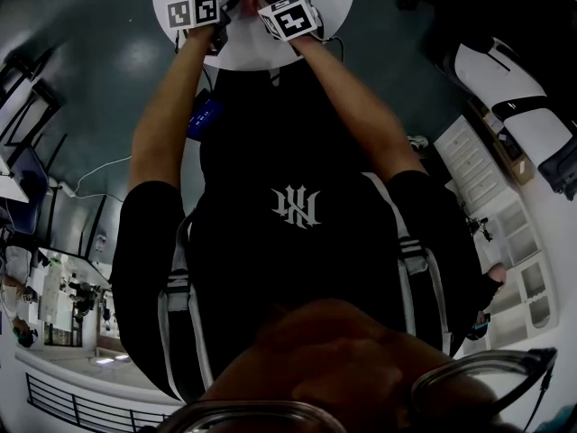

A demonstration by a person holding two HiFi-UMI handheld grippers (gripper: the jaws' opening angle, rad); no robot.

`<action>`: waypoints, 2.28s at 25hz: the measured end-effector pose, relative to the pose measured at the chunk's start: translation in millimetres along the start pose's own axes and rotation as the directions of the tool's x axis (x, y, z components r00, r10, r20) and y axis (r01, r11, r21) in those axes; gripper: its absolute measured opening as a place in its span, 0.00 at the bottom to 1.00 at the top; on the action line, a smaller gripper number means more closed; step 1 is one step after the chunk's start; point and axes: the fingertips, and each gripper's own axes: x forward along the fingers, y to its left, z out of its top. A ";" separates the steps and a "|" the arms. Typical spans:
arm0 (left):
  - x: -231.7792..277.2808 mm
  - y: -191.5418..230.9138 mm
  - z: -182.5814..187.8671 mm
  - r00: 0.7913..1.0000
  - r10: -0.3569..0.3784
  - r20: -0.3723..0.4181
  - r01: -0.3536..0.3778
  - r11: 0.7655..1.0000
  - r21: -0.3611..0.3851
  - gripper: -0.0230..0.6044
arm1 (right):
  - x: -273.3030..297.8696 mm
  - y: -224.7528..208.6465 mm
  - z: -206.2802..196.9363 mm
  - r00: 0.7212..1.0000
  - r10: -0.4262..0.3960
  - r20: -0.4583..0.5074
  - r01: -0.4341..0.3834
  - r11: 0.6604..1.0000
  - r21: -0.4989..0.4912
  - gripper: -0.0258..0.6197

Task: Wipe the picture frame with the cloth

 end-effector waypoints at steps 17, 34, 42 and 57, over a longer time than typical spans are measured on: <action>1.2 -6.3 -0.7 0.998 -0.068 0.013 0.068 0.997 -0.030 0.13 | -36.5 -52.4 -28.8 0.992 -0.127 -0.019 0.128 0.991 0.026 0.11; 7.0 -7.2 -2.5 0.999 -0.050 -0.016 0.049 0.999 -0.008 0.13 | -78.6 -98.8 -48.0 0.960 -0.279 -0.040 0.281 0.957 0.076 0.11; 7.7 -7.4 -3.5 0.999 -0.049 -0.020 0.049 0.999 -0.013 0.13 | -82.8 -15.5 3.7 0.991 -0.026 0.128 0.015 0.996 0.087 0.11; 3.2 -8.3 -1.0 0.999 -0.036 -0.020 0.036 0.999 -0.013 0.14 | -2.0 21.7 -20.7 0.999 0.049 -0.011 -0.049 0.999 -0.015 0.11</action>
